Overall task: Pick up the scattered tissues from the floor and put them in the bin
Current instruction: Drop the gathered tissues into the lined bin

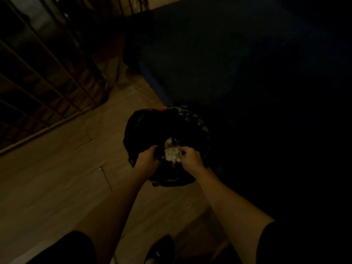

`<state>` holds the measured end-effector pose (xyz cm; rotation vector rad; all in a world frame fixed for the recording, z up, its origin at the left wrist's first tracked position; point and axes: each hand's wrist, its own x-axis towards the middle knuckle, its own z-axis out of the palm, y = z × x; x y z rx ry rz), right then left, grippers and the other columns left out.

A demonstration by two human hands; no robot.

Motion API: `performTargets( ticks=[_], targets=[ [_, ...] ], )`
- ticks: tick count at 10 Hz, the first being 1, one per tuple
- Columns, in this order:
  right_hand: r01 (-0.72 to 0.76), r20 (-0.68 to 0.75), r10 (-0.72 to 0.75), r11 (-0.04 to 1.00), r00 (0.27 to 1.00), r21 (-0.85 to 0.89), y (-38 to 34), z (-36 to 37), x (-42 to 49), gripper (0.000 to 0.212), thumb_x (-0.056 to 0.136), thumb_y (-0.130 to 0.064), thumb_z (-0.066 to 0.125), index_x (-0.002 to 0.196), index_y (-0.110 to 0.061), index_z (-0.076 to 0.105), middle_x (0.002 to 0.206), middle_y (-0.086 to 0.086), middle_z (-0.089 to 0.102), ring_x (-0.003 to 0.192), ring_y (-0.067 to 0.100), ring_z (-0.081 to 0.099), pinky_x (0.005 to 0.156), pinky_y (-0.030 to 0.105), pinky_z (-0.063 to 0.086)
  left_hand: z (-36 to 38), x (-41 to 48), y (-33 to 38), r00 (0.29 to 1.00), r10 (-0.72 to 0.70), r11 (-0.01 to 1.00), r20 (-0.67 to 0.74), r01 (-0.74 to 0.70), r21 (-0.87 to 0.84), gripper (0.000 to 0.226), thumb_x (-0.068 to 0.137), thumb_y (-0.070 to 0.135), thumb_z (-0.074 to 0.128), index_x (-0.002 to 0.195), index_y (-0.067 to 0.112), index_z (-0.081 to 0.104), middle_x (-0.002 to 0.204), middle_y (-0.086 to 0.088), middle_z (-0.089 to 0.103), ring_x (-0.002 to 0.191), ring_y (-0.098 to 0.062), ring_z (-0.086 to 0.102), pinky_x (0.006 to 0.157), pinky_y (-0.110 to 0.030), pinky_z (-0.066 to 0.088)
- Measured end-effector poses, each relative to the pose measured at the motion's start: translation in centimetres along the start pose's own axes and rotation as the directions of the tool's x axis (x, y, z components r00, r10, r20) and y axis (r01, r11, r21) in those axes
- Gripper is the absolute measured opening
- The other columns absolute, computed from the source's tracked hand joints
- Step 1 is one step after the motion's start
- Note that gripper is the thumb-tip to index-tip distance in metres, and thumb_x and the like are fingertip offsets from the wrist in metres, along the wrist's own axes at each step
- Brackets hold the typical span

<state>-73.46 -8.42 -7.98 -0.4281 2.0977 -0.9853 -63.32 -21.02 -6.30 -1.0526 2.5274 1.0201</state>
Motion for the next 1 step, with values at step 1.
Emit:
performTargets(
  ticks=[1],
  targets=[
    [-0.042, 0.024, 0.046, 0.991, 0.999, -0.129, 1.37, 0.21, -1.43, 0.028, 0.096, -0.009, 0.044, 0.120, -0.003, 0.056, 0.121, 0.020, 0.057, 0.109, 0.040, 0.053, 0.094, 0.043, 0.047, -1.37, -1.52, -1.05, 1.000, 0.003, 0.999, -0.004, -0.003, 0.041, 0.038, 0.090, 0.005, 0.047, 0.128, 0.006, 0.047, 0.121, -0.021, 0.058, 0.109, -0.036, 0.056, 0.087, -0.041, 0.048]
  ],
)
